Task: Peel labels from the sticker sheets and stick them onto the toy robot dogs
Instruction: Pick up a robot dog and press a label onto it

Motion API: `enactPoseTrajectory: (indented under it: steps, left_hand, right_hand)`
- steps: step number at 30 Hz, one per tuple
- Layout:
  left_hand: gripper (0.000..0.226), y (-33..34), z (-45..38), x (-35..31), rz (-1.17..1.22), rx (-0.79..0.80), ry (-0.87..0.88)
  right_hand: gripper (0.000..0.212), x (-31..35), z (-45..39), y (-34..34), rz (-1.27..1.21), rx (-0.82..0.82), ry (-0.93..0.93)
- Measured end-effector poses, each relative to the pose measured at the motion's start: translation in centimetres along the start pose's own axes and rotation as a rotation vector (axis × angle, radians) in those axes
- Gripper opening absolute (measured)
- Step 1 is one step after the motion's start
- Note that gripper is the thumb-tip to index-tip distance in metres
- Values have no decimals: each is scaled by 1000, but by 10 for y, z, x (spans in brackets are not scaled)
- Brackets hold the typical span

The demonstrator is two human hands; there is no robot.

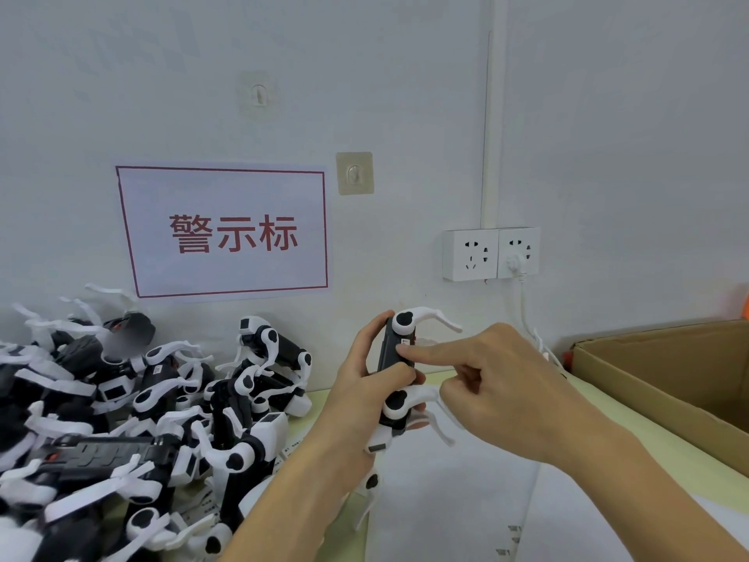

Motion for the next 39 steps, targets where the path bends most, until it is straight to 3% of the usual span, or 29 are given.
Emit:
enactPoseTrajectory:
  steps: [6, 11, 18, 34, 39]
  left_hand:
    - [64, 0, 0, 0, 5, 11, 2]
    - [67, 1, 0, 0, -4, 10, 7]
    - [65, 1, 0, -1, -22, -14, 13]
    - [63, -1, -1, 0, -46, -74, 58]
    - [63, -3, -2, 2, -83, -81, 61]
  right_hand:
    - [62, 0, -1, -1, -116, -32, -1]
    - [68, -4, -2, 1, 10, -52, 22]
    - [62, -7, -2, 2, -73, -105, 64]
    - [57, -4, 0, -2, -97, -4, 34]
    - [65, -3, -1, 3, -32, 6, 27]
Point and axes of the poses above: each hand's wrist, its own z-axis away from the middle knuckle, its own y-axis out of the palm, x = y × z, the point moved 2 cm from there along -z, towards the middle knuckle, and after that the axes turned 9 degrees about z, right-handed, at the moved point
